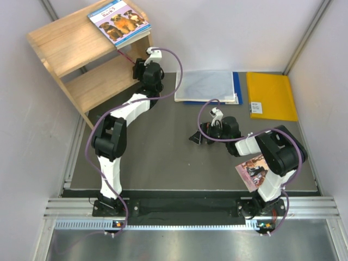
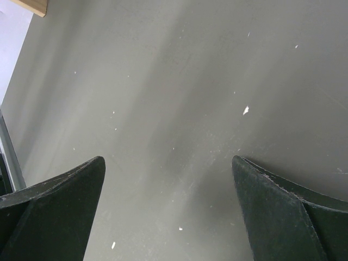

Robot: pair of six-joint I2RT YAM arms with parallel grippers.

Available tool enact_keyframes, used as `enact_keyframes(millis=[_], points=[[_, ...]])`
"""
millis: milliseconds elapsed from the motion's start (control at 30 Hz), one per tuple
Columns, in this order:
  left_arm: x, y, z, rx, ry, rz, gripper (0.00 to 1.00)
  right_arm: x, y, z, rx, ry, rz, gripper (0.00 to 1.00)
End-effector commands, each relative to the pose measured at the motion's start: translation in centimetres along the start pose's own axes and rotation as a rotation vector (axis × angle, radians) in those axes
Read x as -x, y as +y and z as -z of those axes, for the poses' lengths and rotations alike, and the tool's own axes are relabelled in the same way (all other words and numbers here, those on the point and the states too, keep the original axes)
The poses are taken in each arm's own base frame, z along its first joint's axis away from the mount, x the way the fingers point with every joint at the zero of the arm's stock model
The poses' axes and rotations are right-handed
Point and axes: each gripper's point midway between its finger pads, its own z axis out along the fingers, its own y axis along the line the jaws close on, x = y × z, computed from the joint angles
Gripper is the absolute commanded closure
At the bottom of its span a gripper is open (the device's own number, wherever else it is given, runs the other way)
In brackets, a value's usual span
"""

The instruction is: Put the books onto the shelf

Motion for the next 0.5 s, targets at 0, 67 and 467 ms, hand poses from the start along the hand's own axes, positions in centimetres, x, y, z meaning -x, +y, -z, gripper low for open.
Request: enact_keyframes(millis=[0, 67, 467], points=[[2.18, 1.17, 0.21, 0.025, -0.043, 0.016, 0.42, -1.04, -0.4, -0.2, -0.002, 0.035, -0.018, 0.0], [2.4, 1.25, 0.24, 0.024, -0.048, 0.016, 0.44, -1.14, -0.44, -0.22, -0.002, 0.038, -0.02, 0.0], [3.16, 1.82, 0.1, 0.046, -0.063, 0.011, 0.98, -1.24, -0.38, -0.33, 0.002, 0.044, -0.024, 0.0]])
